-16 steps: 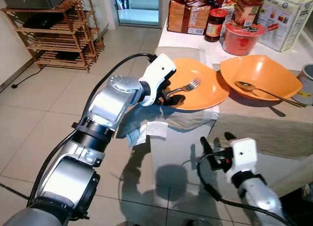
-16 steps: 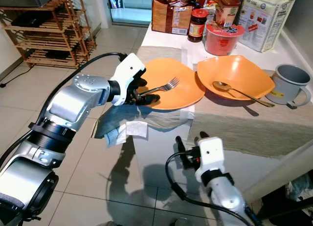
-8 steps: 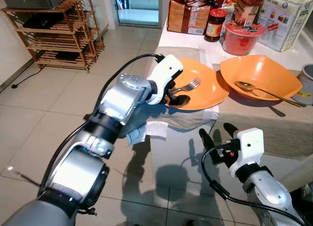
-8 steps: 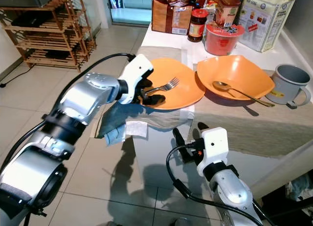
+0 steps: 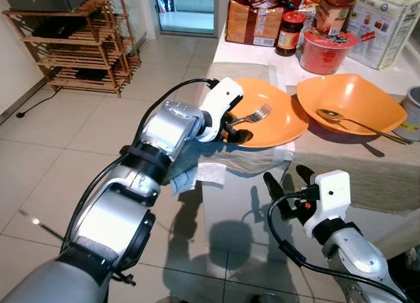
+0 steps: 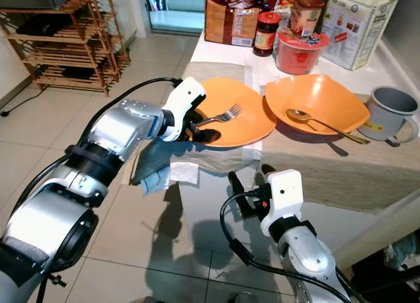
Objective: Setting the table
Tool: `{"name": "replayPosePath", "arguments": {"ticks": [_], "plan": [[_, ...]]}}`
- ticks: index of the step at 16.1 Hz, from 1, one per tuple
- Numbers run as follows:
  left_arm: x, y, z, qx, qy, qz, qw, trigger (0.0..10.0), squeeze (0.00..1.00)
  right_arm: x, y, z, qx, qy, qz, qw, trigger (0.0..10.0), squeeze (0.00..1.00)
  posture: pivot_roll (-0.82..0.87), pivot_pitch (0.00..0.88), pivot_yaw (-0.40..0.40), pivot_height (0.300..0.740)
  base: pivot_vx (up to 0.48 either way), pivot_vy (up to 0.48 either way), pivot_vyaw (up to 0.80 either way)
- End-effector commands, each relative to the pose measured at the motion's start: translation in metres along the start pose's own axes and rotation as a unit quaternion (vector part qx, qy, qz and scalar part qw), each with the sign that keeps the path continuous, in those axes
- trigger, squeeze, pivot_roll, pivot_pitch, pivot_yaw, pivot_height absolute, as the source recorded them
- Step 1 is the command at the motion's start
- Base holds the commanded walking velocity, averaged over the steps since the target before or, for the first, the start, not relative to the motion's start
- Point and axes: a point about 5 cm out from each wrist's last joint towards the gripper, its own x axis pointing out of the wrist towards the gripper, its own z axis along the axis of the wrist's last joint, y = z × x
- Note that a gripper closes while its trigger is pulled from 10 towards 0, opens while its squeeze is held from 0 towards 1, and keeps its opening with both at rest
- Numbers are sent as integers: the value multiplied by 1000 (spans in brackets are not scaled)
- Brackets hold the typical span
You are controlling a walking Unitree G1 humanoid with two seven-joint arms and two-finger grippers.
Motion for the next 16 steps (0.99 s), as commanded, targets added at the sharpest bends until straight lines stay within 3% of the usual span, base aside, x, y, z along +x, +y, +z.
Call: {"name": "replayPosePath", "arguments": {"ticks": [1, 2, 3, 16], "plan": [[-1, 3, 4, 0, -4, 7, 1000, 10000, 0, 0, 3, 3, 2, -2, 5, 1000, 10000, 0, -150, 30, 52, 727, 0, 0, 0], [0, 3, 4, -1, -3, 7, 1000, 10000, 0, 0, 3, 3, 3, -2, 5, 1000, 10000, 0, -150, 30, 52, 727, 0, 0, 0], [1, 3, 2, -6, 0, 8, 1000, 0, 0, 0, 4, 3, 3, -1, 5, 1000, 10000, 0, -150, 31, 52, 727, 0, 0, 0], [5, 5, -7, 23, 12, 13, 1000, 0, 0, 1, 5, 2, 4, 3, 7, 1000, 10000, 0, -145, 29, 51, 727, 0, 0, 0]]}}
